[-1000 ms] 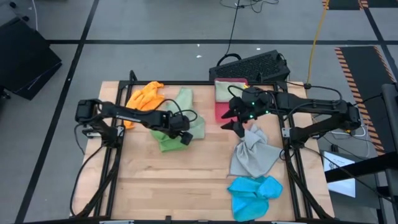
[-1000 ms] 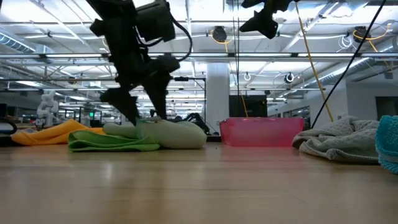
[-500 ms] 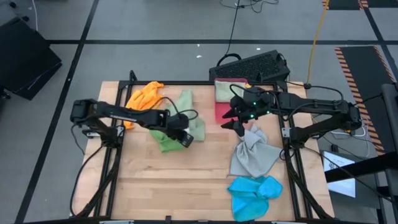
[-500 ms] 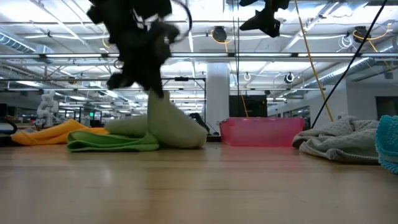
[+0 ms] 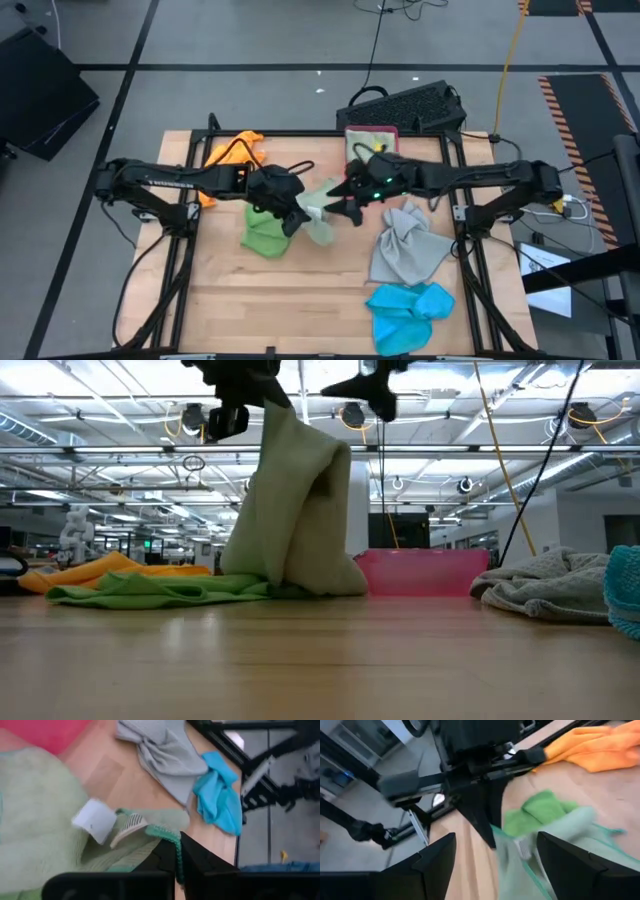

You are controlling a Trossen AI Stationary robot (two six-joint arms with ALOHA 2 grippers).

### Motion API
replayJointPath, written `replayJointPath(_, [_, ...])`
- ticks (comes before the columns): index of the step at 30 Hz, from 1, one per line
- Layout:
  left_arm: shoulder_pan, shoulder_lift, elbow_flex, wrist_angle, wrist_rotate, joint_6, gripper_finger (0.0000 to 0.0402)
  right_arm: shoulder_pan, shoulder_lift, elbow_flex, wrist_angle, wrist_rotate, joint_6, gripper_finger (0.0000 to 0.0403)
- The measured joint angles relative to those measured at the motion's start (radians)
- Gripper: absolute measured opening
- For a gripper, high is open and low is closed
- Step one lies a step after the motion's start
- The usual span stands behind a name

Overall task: Fold microfiber towels
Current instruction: Fold the light green microfiber cloth

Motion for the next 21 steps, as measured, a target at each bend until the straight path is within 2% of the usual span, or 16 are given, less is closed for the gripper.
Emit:
replayJointPath(5, [-0.002,0.0,-0.001,0.012,0.076,0.093,0.0004,0.027,0.108,-0.001,0.065,-0.035,0.014,0.0287])
replayJointPath(12, [-0.027,0.0,0.004,0.071,0.198,0.168,0.0013,0.028,0.177,-0.001,0.206,-0.135,0.036,0.0275])
replayJointPath(16, [-0.037,0.0,0.02,0.071,0.212,0.189,0.0004,0.028,0.186,0.0,0.245,-0.211,0.005,0.0244])
replayJointPath(21, [-0.03,0.001,0.041,0.063,0.212,0.187,0.0017,0.027,0.18,0.001,0.251,-0.268,-0.025,0.0179])
